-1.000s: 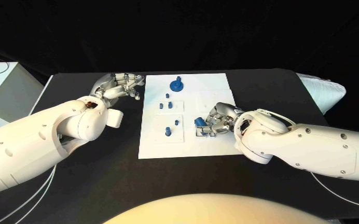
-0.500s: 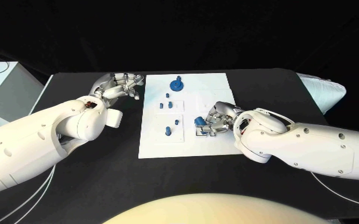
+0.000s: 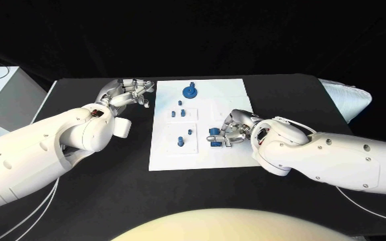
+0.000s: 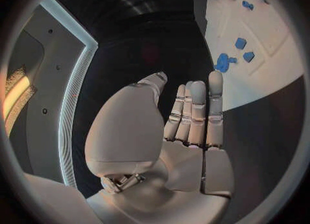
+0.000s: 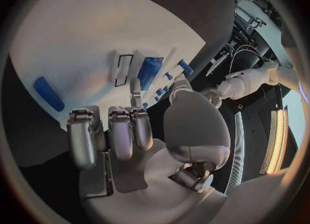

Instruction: Assemble the parts on the task board

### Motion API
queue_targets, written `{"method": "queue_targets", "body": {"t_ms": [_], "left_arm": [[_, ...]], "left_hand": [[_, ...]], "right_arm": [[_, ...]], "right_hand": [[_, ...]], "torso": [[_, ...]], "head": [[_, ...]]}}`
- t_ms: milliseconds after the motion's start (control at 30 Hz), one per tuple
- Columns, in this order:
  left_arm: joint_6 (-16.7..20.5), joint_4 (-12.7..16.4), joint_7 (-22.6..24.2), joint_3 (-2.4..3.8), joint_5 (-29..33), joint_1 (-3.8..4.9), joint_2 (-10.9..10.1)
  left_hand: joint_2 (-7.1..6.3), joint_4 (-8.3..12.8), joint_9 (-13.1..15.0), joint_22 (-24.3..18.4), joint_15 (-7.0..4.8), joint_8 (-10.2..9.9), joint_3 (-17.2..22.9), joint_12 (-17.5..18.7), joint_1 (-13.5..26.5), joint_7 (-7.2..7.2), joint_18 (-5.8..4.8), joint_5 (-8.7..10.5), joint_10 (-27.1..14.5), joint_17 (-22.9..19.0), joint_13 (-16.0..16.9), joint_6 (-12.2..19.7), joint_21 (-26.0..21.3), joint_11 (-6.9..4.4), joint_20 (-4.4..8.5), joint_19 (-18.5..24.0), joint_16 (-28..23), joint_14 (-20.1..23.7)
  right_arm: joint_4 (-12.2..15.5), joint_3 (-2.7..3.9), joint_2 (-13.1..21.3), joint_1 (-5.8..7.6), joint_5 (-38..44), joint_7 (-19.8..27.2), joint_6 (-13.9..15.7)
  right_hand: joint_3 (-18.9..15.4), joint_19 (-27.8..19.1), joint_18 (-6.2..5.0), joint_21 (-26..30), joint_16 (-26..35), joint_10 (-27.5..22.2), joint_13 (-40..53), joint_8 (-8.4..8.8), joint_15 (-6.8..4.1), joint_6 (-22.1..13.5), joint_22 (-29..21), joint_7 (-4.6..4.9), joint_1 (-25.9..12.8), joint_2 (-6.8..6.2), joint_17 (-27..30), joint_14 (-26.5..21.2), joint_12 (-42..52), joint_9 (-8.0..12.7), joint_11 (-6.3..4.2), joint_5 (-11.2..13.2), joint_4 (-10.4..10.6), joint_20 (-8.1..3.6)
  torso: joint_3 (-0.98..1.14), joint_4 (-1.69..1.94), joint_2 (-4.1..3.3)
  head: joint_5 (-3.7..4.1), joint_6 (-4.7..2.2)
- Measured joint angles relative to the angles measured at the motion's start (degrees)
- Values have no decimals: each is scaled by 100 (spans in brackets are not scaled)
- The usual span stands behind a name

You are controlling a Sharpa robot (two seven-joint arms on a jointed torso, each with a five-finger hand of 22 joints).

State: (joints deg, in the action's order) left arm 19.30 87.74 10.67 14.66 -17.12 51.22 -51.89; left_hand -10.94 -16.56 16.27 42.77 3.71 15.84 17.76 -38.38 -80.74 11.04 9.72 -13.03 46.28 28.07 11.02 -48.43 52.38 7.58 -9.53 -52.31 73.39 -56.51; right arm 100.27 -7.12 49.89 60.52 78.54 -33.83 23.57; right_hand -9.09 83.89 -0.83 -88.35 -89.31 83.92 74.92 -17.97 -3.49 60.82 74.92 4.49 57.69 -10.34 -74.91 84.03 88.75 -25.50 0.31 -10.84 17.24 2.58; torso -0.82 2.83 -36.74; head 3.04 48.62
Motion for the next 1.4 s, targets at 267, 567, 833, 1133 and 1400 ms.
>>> {"method": "queue_targets", "body": {"t_ms": [267,567,833,1133,1400], "left_arm": [[0,1,-4,0,0,0,-6],[0,-4,-6,0,1,0,-4],[0,-10,-6,0,1,-1,0],[0,-11,-7,0,1,-2,1],[0,-7,-8,0,2,-2,0]], "left_hand": [[0,13,0,-1,0,0,-13,0,0,0,0,0,0,0,0,0,0,0,0,0,0,0],[0,13,0,0,0,0,-13,0,0,0,0,0,0,0,1,0,0,0,0,0,0,0],[0,13,0,4,0,0,-13,0,0,0,0,0,0,0,1,0,0,0,0,0,0,0],[0,13,1,4,0,0,-13,0,0,0,0,0,0,0,1,0,0,0,0,0,0,0],[0,-4,-5,9,0,27,-30,-22,0,0,0,0,-21,0,1,0,0,21,0,0,0,0]], "right_arm": [[48,0,77,-5,295,-24,58],[241,10,308,-13,385,154,204],[299,14,356,-14,333,413,199],[249,15,317,-40,304,545,106],[192,14,240,-77,321,537,86]], "right_hand": [[54,0,0,0,0,0,-1,-36,0,0,-1,0,47,108,0,0,0,-6,0,-101,-16,0],[304,0,0,0,0,0,-1,-64,0,-54,-1,-9,907,366,0,0,0,-20,0,-368,-47,0],[730,0,0,-27,0,13,-1,-219,0,-9,-2,-55,1765,63,0,0,0,-55,-14,447,-53,0],[904,2,1,-49,0,21,-2,-372,-43,87,0,-106,2129,12,1,-1,0,-129,-63,586,-64,-41],[967,21,1,-49,0,12,-2,-507,-84,151,3,-170,2226,51,0,-1,0,-213,-114,586,-65,-63]], "torso": [[2,1,-1],[6,1,-2],[1,4,-1],[-9,5,1],[-9,12,-3]], "head": [[10,-2],[18,-12],[18,-4],[27,-2],[25,5]]}}
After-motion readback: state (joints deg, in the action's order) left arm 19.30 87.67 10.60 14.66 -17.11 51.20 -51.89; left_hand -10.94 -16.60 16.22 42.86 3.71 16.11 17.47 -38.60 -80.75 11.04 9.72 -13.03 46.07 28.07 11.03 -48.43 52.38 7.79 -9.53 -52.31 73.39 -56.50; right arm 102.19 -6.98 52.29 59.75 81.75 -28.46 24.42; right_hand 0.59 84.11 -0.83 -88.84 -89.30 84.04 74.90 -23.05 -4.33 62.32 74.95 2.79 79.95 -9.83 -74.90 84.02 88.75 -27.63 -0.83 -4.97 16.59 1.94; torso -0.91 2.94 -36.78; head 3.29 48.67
